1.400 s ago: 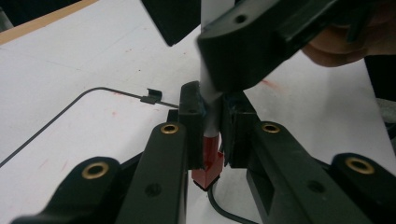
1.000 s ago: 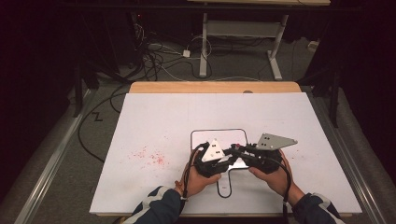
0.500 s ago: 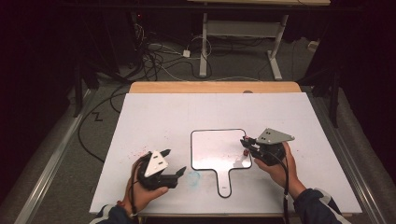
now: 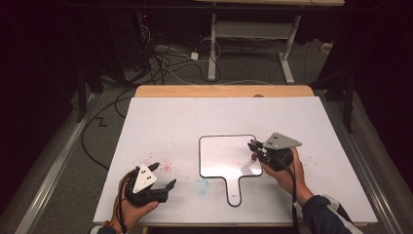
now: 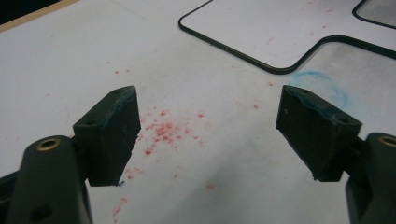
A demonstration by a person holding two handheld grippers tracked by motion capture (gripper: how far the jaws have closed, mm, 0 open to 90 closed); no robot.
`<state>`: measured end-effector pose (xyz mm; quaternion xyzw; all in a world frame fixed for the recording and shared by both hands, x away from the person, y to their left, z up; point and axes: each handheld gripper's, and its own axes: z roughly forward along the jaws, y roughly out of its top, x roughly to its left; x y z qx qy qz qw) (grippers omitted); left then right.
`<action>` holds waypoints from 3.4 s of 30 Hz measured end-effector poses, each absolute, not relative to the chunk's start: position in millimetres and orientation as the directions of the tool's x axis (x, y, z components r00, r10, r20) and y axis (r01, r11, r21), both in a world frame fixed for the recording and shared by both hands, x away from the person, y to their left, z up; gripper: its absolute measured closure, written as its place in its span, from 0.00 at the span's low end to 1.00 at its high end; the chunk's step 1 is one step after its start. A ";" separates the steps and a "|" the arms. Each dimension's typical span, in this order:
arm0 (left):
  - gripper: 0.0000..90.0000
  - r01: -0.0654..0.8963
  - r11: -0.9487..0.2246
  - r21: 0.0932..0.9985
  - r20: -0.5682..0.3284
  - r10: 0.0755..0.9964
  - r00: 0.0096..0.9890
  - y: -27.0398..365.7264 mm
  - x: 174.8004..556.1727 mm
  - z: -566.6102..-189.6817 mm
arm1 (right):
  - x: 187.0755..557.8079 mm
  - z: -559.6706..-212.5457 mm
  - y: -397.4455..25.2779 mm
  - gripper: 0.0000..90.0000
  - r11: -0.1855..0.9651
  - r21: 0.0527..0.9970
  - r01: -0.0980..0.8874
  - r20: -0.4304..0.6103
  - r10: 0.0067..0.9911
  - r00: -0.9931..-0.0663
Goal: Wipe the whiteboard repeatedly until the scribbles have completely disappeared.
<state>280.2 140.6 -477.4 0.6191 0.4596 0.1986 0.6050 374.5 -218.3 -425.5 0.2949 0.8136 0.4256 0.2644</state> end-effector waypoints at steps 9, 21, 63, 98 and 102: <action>0.23 0.296 0.118 0.948 -0.261 0.821 0.508 137.0 278.8 -478.0 | 352.8 -427.7 -189.2 0.90 0.436 0.864 0.253 -0.087 0.623 -0.777; 0.23 0.310 0.131 0.942 -0.282 0.809 0.516 136.7 279.8 -477.1 | 348.3 -430.0 -171.3 0.90 0.429 0.870 0.244 -0.085 0.617 -0.783; 0.22 0.333 0.130 0.934 -0.300 0.792 0.532 132.6 280.6 -476.6 | 342.2 -435.4 -137.6 0.90 0.407 0.886 0.223 -0.053 0.566 -0.823; 0.22 0.347 0.117 0.931 -0.299 0.789 0.537 130.5 281.4 -477.7 | 347.0 -426.2 -206.5 0.90 0.462 0.847 0.261 -0.162 0.694 -0.702; 0.22 0.346 0.120 0.930 -0.302 0.788 0.537 131.1 280.5 -477.3 | 342.0 -425.5 -206.1 0.90 0.475 0.841 0.258 -0.172 0.687 -0.706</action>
